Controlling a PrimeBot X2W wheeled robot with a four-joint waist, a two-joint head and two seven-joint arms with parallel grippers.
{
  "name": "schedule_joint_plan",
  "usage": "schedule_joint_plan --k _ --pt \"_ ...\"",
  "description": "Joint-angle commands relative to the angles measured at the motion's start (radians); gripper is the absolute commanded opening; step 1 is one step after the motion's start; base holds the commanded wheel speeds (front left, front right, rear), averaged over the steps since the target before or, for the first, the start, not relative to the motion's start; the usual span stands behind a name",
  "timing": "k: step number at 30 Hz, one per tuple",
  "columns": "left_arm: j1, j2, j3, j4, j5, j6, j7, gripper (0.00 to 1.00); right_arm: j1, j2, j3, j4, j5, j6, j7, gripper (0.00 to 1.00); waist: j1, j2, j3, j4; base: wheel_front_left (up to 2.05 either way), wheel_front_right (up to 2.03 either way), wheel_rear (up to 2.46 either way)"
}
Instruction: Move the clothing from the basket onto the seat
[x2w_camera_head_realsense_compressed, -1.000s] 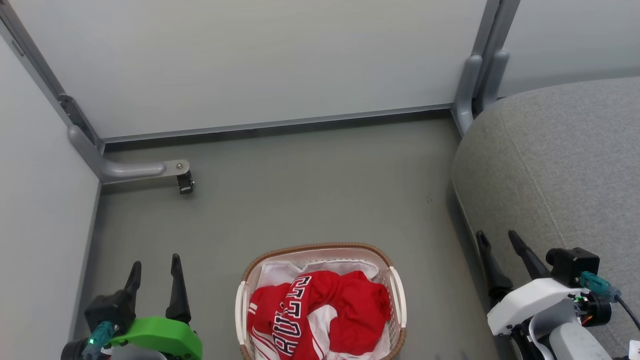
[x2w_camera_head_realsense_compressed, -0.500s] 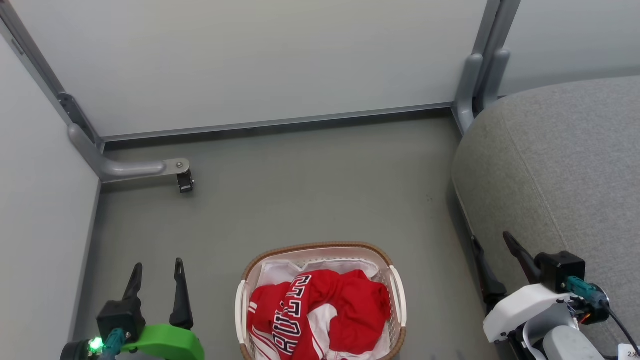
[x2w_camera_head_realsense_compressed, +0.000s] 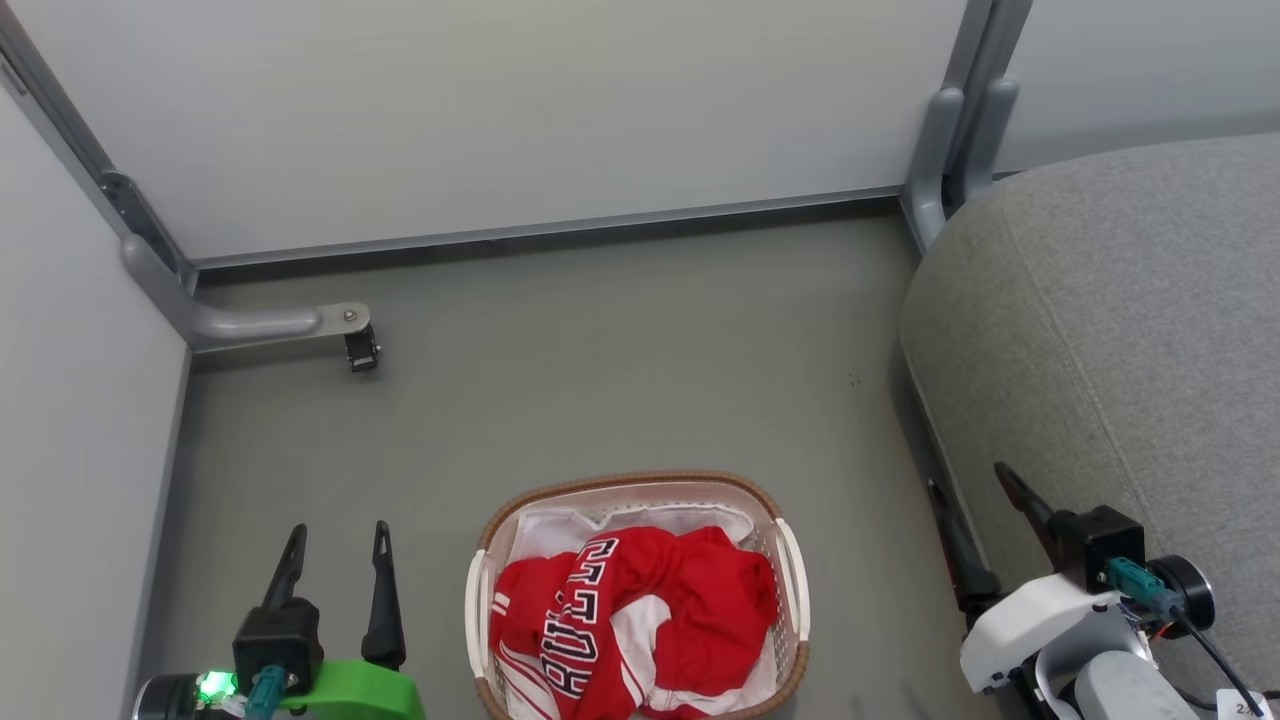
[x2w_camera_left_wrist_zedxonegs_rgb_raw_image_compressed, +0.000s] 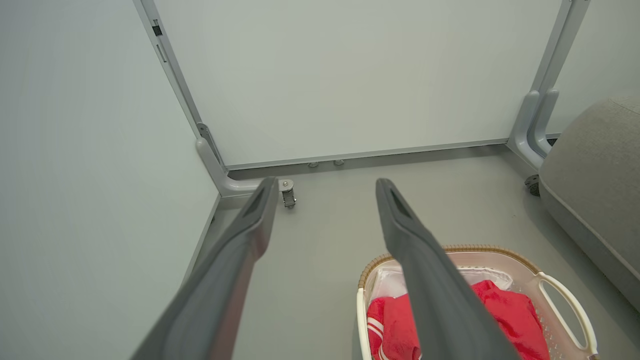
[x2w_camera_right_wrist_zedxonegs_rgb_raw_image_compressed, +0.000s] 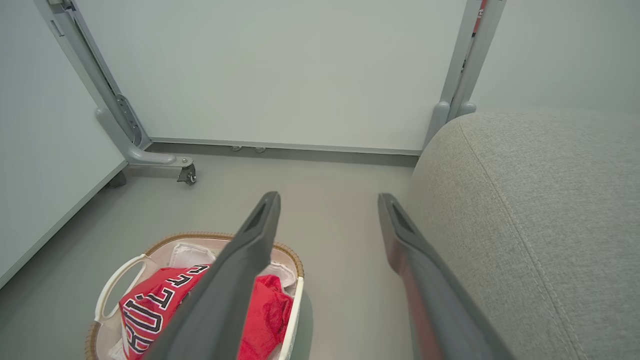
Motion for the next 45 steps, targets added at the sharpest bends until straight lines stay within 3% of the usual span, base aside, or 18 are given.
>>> schedule_joint_plan --k 1,12,23,35,45 --pt "0.001 -0.001 -0.003 0.001 0.024 -0.006 -0.007 1.00 -0.022 -0.007 0.004 -0.005 -0.020 0.000 -0.007 1.00 0.0000 -0.0001 0.016 -0.005 0.00 0.00 0.00" --pt "-0.064 -0.027 -0.011 0.050 0.059 -0.043 -0.021 1.00 -0.082 -0.011 0.024 -0.058 -0.063 0.000 -0.022 1.00 0.0000 -0.0001 0.128 -0.037 0.00 0.00 0.00" --pt "-0.182 -0.036 -0.092 0.174 0.062 -0.088 -0.020 1.00 -0.164 -0.022 0.027 -0.139 -0.056 0.000 -0.022 1.00 0.0000 -0.0001 0.281 -0.057 0.00 0.00 0.00" --pt "-0.339 -0.036 -0.179 0.342 0.064 -0.092 -0.020 1.00 -0.241 -0.030 0.038 -0.215 -0.069 0.000 -0.022 1.00 0.0000 -0.0001 0.434 -0.072 0.00 0.00 0.00" --pt "-0.487 -0.036 -0.278 0.586 0.046 -0.085 -0.020 1.00 -0.264 -0.051 0.052 -0.250 -0.079 0.000 -0.022 1.00 0.0000 -0.0001 0.529 -0.084 0.00 0.00 0.00"
